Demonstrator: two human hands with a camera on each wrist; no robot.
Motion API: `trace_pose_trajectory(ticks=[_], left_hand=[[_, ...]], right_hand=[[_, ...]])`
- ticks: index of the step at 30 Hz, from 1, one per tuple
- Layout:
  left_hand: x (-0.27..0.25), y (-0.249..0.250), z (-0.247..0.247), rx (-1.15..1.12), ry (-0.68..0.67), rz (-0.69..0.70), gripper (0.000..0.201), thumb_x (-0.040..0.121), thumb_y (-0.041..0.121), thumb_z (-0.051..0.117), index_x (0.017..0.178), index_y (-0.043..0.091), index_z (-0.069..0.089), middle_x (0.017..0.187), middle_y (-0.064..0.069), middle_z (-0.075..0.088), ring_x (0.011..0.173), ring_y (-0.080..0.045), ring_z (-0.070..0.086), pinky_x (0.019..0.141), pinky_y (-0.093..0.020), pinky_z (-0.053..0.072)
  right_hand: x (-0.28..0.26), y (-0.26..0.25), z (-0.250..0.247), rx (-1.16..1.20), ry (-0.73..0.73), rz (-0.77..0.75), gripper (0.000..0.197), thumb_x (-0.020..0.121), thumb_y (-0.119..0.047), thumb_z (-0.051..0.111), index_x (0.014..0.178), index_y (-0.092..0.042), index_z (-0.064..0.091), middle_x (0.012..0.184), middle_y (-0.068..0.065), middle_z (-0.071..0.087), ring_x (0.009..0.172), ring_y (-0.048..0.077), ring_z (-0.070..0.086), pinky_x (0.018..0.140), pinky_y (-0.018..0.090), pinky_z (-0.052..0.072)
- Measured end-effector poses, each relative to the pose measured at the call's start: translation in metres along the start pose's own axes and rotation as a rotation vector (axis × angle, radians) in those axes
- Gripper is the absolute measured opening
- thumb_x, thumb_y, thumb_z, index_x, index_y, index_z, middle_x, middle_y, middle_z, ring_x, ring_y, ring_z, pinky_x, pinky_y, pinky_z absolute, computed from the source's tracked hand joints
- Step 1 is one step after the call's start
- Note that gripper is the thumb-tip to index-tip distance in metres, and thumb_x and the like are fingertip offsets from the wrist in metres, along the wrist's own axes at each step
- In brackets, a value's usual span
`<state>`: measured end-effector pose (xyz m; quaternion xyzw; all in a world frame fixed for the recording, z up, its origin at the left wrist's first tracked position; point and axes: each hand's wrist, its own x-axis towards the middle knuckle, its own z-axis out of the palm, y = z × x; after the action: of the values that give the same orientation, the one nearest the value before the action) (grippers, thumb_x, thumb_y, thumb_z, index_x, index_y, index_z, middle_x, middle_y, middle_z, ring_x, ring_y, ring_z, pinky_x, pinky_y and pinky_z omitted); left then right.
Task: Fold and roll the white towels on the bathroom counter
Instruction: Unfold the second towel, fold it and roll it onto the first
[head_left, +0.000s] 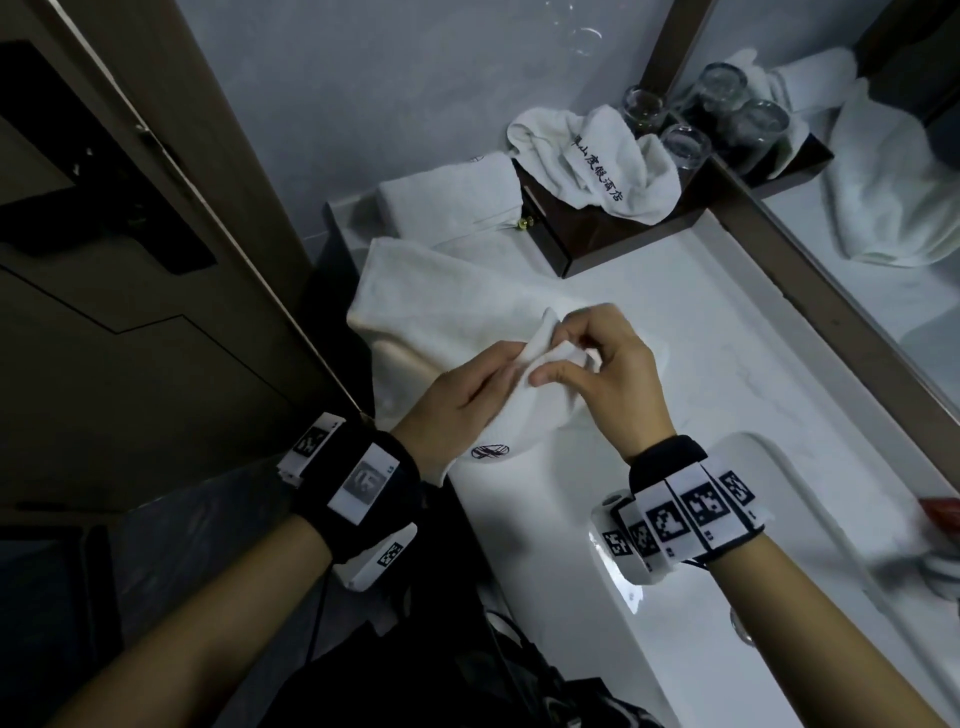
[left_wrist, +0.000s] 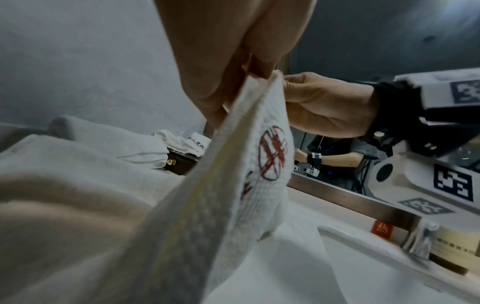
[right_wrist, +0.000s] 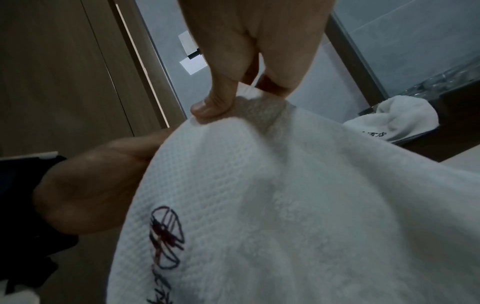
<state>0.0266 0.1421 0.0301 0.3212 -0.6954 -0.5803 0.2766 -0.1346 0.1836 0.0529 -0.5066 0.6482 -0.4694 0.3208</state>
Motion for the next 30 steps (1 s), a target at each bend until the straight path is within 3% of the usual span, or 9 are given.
trace_pose_trajectory(ticks=[4, 7, 9, 13, 17, 22, 24, 27, 30], left_hand=[[-0.002, 0.002, -0.003, 0.053, -0.003, 0.026, 0.028, 0.099, 0.022, 0.032, 0.107, 0.041, 0.050, 0.094, -0.005, 0.062, 0.090, -0.021, 0.058, 0.079, -0.026, 0.046], [-0.003, -0.002, -0.007, 0.093, -0.004, 0.005, 0.026, 0.099, 0.019, 0.033, 0.108, 0.037, 0.050, 0.083, 0.004, 0.060, 0.079, -0.008, 0.057, 0.071, -0.015, 0.044], [-0.004, -0.002, -0.008, 0.031, 0.013, -0.016, 0.023, 0.098, 0.016, 0.035, 0.109, 0.027, 0.053, 0.084, 0.007, 0.058, 0.079, -0.004, 0.053, 0.072, -0.013, 0.041], [-0.006, 0.001, -0.003, 0.071, 0.008, 0.053, 0.017, 0.092, 0.024, 0.051, 0.108, 0.027, 0.048, 0.096, 0.011, 0.053, 0.089, 0.003, 0.051, 0.079, -0.014, 0.042], [-0.004, -0.002, 0.001, 0.202, 0.097, 0.119, 0.017, 0.090, 0.016, 0.054, 0.105, 0.019, 0.048, 0.088, 0.013, 0.051, 0.081, 0.012, 0.049, 0.072, -0.002, 0.037], [-0.007, -0.007, 0.001, 0.175, 0.064, -0.039, 0.022, 0.089, 0.027, 0.056, 0.083, 0.046, 0.045, 0.074, 0.012, 0.061, 0.070, 0.009, 0.058, 0.060, 0.000, 0.041], [-0.010, -0.014, 0.000, 0.268, 0.013, -0.084, 0.018, 0.088, 0.025, 0.057, 0.086, 0.040, 0.048, 0.083, 0.006, 0.066, 0.077, 0.003, 0.059, 0.067, -0.005, 0.042], [-0.015, -0.024, -0.009, 0.380, -0.069, -0.209, 0.027, 0.086, 0.018, 0.055, 0.112, 0.013, 0.052, 0.101, -0.016, 0.067, 0.095, -0.027, 0.062, 0.083, -0.030, 0.050], [-0.022, -0.027, -0.023, 0.470, -0.070, -0.284, 0.027, 0.080, 0.008, 0.048, 0.106, 0.010, 0.055, 0.085, -0.020, 0.061, 0.081, -0.033, 0.059, 0.077, -0.043, 0.051]], right_hand=[[0.003, -0.003, 0.000, -0.007, -0.049, -0.001, 0.025, 0.067, -0.012, 0.078, 0.079, -0.020, 0.058, 0.119, -0.009, 0.056, 0.113, -0.006, 0.048, 0.086, 0.001, 0.035], [0.003, -0.006, 0.001, 0.005, -0.104, 0.050, 0.027, 0.070, -0.016, 0.075, 0.077, -0.029, 0.053, 0.096, -0.007, 0.066, 0.087, -0.001, 0.055, 0.070, 0.006, 0.038], [0.003, -0.008, 0.001, 0.000, -0.076, 0.039, 0.029, 0.072, -0.017, 0.074, 0.076, -0.031, 0.049, 0.077, -0.012, 0.056, 0.071, -0.004, 0.047, 0.062, 0.008, 0.035], [0.002, -0.013, 0.005, 0.035, -0.048, -0.017, 0.038, 0.075, -0.014, 0.074, 0.087, -0.023, 0.039, 0.075, -0.008, 0.042, 0.066, 0.005, 0.040, 0.059, 0.014, 0.034], [0.007, -0.020, 0.002, -0.117, -0.165, 0.016, 0.029, 0.076, -0.022, 0.072, 0.094, -0.008, 0.055, 0.079, 0.004, 0.056, 0.068, 0.005, 0.048, 0.063, 0.019, 0.036], [0.015, -0.029, -0.010, 0.020, 0.016, -0.070, 0.018, 0.078, -0.022, 0.068, 0.074, -0.012, 0.054, 0.067, -0.004, 0.052, 0.064, 0.002, 0.047, 0.059, 0.015, 0.038], [0.022, -0.030, -0.021, 0.143, 0.160, -0.060, 0.014, 0.079, -0.022, 0.066, 0.073, -0.015, 0.056, 0.067, -0.008, 0.056, 0.065, 0.006, 0.050, 0.062, 0.021, 0.042], [0.032, -0.031, -0.037, 0.292, 0.271, -0.046, 0.010, 0.081, -0.026, 0.062, 0.074, -0.023, 0.055, 0.068, -0.009, 0.057, 0.067, 0.010, 0.053, 0.064, 0.024, 0.046], [0.039, -0.027, -0.052, 0.270, 0.374, -0.049, 0.014, 0.079, -0.030, 0.064, 0.071, -0.023, 0.053, 0.066, -0.009, 0.055, 0.063, 0.006, 0.050, 0.061, 0.022, 0.044]])
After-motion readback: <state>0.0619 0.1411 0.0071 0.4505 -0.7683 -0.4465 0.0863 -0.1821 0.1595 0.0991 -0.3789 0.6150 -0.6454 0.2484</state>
